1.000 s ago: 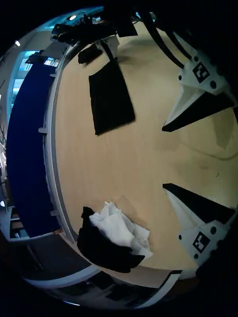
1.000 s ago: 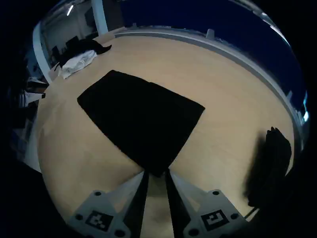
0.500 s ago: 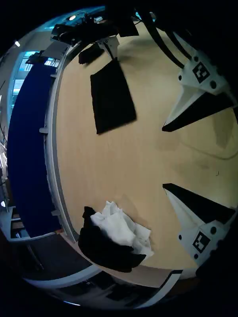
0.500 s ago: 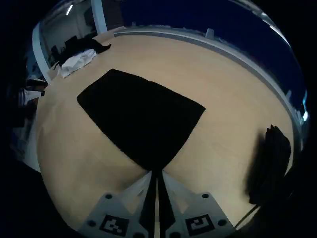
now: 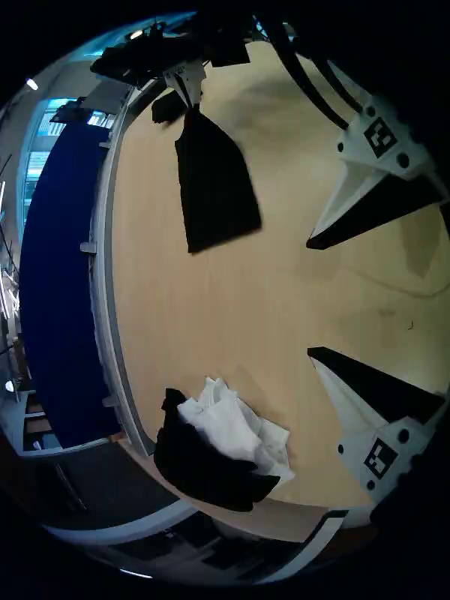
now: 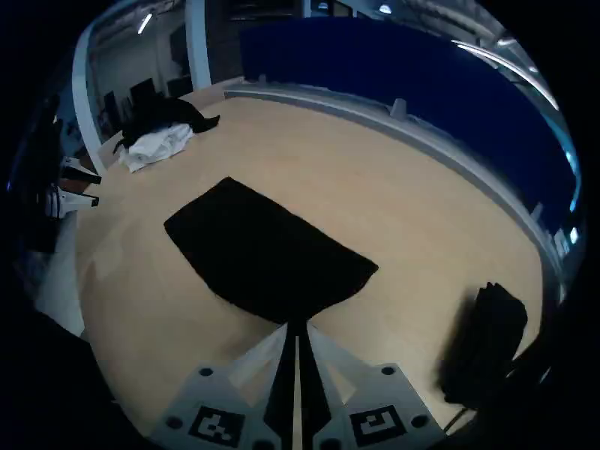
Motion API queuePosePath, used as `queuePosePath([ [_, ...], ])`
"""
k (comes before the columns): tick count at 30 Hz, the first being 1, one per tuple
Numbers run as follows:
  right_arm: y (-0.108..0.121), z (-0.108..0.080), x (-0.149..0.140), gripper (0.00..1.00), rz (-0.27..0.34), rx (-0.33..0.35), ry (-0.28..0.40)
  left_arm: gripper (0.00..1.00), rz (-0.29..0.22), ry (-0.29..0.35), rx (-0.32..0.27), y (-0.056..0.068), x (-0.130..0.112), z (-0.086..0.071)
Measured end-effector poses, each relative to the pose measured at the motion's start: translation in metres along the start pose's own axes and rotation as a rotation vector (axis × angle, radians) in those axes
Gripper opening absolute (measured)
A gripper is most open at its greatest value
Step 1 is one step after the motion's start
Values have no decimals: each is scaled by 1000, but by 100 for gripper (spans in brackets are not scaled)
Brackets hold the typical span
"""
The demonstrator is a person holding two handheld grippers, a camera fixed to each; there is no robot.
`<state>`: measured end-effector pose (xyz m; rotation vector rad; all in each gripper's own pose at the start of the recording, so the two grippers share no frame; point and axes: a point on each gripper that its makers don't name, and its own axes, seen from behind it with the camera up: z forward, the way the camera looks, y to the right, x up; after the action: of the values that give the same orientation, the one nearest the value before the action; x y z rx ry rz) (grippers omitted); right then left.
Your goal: Fold towel
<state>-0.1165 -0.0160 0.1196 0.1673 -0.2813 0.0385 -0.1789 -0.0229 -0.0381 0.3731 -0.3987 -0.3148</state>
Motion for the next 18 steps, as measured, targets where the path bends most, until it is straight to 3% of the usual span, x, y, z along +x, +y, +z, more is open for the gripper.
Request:
queuePosePath([
  [8, -13, -7, 57, 2, -94, 14, 63, 97, 9, 19, 14, -4, 4, -8],
  [18, -30, 2, 75, 2, -140, 38, 65, 97, 13, 35, 26, -8, 2, -18],
])
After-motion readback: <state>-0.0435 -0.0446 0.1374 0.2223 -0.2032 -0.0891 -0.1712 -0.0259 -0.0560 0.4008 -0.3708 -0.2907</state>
